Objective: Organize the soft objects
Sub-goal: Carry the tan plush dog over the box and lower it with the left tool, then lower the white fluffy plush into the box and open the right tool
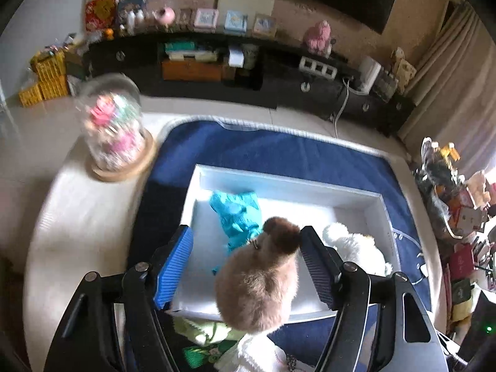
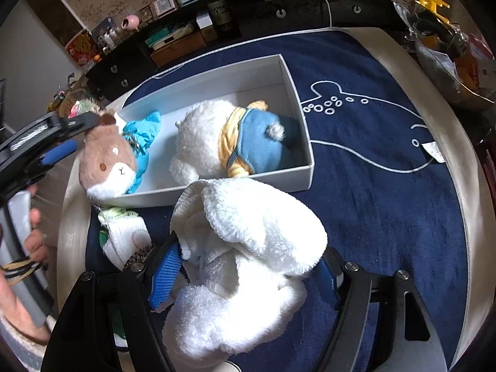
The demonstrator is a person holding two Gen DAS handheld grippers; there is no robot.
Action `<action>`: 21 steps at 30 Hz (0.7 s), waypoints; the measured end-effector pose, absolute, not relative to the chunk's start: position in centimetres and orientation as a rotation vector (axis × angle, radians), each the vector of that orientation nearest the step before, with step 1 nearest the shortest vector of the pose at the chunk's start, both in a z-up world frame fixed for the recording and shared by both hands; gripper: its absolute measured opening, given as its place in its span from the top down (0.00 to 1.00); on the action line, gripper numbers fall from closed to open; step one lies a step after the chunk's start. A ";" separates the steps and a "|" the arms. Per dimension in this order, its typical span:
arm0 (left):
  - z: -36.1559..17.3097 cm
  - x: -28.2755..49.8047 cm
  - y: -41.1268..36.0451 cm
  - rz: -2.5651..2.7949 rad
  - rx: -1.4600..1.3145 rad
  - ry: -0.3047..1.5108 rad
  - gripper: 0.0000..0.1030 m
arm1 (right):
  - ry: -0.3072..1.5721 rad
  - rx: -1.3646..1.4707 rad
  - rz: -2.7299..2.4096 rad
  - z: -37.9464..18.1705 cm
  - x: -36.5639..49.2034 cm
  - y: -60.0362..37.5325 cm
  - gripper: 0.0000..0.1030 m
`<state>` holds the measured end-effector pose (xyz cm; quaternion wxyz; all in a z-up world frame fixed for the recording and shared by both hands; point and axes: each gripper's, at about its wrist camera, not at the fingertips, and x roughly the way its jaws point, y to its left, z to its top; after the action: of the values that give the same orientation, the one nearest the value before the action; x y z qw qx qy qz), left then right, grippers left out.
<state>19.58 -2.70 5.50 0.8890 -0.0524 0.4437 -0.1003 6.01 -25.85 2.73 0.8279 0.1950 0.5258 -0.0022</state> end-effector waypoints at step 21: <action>4.5 9.6 3.4 -0.002 -0.070 0.923 0.31 | 1.015 0.399 -0.016 5.0 4.7 -26.5 0.00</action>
<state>9.63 3.40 4.50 0.8949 -0.0340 0.4450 -0.0010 4.67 -26.50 5.03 0.8551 0.1896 0.4825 -0.0075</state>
